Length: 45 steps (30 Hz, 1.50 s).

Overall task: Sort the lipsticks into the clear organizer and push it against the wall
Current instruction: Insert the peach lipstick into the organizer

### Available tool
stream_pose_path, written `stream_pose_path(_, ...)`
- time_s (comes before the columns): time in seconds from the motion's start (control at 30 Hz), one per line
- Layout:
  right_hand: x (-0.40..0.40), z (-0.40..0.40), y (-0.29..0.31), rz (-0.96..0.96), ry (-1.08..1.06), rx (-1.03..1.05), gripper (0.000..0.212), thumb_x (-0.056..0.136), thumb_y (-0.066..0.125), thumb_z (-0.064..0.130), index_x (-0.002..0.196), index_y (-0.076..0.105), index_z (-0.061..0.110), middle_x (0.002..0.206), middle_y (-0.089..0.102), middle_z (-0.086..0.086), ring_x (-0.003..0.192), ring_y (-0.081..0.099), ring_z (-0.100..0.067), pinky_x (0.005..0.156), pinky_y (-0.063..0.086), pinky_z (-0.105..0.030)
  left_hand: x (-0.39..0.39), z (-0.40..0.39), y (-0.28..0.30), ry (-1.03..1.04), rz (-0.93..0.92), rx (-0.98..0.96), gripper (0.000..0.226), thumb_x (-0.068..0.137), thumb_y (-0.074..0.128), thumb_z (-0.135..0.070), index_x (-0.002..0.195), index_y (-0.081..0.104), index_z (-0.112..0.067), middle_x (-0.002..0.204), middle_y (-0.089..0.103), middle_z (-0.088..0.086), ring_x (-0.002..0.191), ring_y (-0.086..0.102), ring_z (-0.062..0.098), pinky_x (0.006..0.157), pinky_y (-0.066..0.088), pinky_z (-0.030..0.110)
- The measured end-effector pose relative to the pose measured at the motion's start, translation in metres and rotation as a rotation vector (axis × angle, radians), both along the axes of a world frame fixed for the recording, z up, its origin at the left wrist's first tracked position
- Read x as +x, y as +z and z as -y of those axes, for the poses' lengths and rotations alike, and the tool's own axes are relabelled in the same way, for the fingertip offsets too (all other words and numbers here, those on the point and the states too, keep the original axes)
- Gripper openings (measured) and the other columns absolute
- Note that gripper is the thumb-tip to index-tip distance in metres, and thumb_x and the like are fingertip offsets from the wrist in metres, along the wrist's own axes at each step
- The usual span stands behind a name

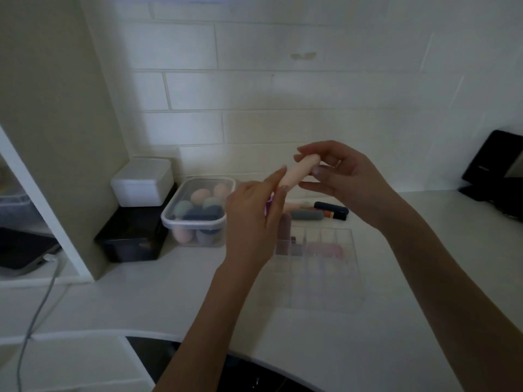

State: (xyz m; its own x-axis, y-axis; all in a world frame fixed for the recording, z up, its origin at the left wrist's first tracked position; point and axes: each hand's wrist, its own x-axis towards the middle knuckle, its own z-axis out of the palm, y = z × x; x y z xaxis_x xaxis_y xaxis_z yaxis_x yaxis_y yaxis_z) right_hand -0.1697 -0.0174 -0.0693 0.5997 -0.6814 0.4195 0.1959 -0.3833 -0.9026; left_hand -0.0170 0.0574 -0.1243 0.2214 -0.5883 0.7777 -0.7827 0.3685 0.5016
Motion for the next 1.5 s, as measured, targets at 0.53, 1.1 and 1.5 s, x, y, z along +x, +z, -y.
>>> stream_pose_path(0.53, -0.010, -0.010, -0.005, 0.063, -0.219, 0.034, 0.012, 0.083, 0.067, 0.005, 0.091, 0.058, 0.006, 0.085, 0.067, -0.010, 0.077, 0.072, -0.019, 0.069, 0.060, -0.034, -0.005, -0.009, -0.002, 0.014, -0.015, 0.026, 0.042, 0.091, 0.038, -0.037, 0.118, 0.062, -0.017, 0.117, 0.067, 0.003, 0.118, 0.054, 0.020, 0.101, 0.039, 0.049)
stream_pose_path(1.1, -0.017, 0.003, -0.024, -0.571, 0.073, -0.081, 0.026, 0.079, 0.072, 0.006, 0.097, 0.058, 0.018, 0.106, 0.068, -0.003, 0.099, 0.067, -0.021, 0.085, 0.055, -0.028, 0.053, 0.069, 0.027, -0.236, 0.051, 0.509, 0.022, 0.082, 0.061, 0.002, 0.097, 0.071, -0.011, 0.093, 0.073, 0.006, 0.075, 0.064, -0.004, 0.074, 0.047, 0.005)
stream_pose_path(1.5, -0.037, 0.059, -0.054, -0.621, -0.477, -0.177, 0.019, 0.079, 0.069, 0.005, 0.080, 0.065, 0.023, 0.080, 0.066, 0.008, 0.062, 0.061, 0.002, 0.055, 0.043, -0.007, 0.037, 0.139, -0.025, -0.289, 0.231, 0.677, 0.022, 0.071, 0.076, -0.008, 0.093, 0.076, -0.012, 0.110, 0.069, 0.011, 0.106, 0.060, 0.018, 0.073, 0.034, 0.001)
